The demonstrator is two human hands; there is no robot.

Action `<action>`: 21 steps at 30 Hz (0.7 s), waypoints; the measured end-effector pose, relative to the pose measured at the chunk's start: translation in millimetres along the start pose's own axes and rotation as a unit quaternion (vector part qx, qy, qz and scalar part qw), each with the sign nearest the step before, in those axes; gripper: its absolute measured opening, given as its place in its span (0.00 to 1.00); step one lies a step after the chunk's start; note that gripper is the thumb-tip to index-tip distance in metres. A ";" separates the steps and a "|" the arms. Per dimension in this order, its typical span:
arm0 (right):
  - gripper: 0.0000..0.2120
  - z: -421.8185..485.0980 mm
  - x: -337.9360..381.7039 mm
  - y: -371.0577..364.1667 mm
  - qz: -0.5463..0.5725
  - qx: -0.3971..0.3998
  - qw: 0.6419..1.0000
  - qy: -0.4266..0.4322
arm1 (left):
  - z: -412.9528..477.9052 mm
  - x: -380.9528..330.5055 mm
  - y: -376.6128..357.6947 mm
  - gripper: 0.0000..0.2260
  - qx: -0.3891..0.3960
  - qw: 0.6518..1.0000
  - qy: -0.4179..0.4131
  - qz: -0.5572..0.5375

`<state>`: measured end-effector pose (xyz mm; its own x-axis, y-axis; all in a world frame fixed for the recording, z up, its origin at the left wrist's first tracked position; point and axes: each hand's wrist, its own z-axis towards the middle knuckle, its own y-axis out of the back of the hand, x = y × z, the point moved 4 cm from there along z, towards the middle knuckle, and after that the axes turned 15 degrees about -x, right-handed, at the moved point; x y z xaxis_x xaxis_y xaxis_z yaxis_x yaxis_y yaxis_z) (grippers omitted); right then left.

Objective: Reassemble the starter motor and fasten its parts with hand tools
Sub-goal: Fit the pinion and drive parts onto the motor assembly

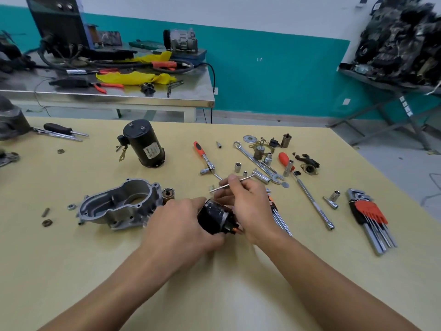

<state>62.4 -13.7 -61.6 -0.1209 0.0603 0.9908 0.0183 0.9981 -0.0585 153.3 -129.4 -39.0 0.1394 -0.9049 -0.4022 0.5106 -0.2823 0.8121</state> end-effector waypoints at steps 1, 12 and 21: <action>0.15 0.0 0.3 -0.2 0.014 -0.003 1.000 -0.004 | -1.5 -3.1 -0.3 0.21 -0.020 0.999 -0.046 0.019; 0.17 -9.1 -11.0 1.3 0.017 -0.015 0.991 0.135 | -21.5 -9.0 -14.2 0.22 -0.195 0.931 -0.307 0.040; 0.17 -6.1 -13.3 14.7 0.206 -0.081 0.960 0.169 | -20.2 -12.9 -14.3 0.25 -0.238 0.906 -0.349 0.036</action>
<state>70.4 0.0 -74.9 0.2577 0.4152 0.8725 0.1541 0.8738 -0.4613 161.4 -107.3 -54.0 -0.2978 -0.9436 0.1447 0.8526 -0.1947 0.4849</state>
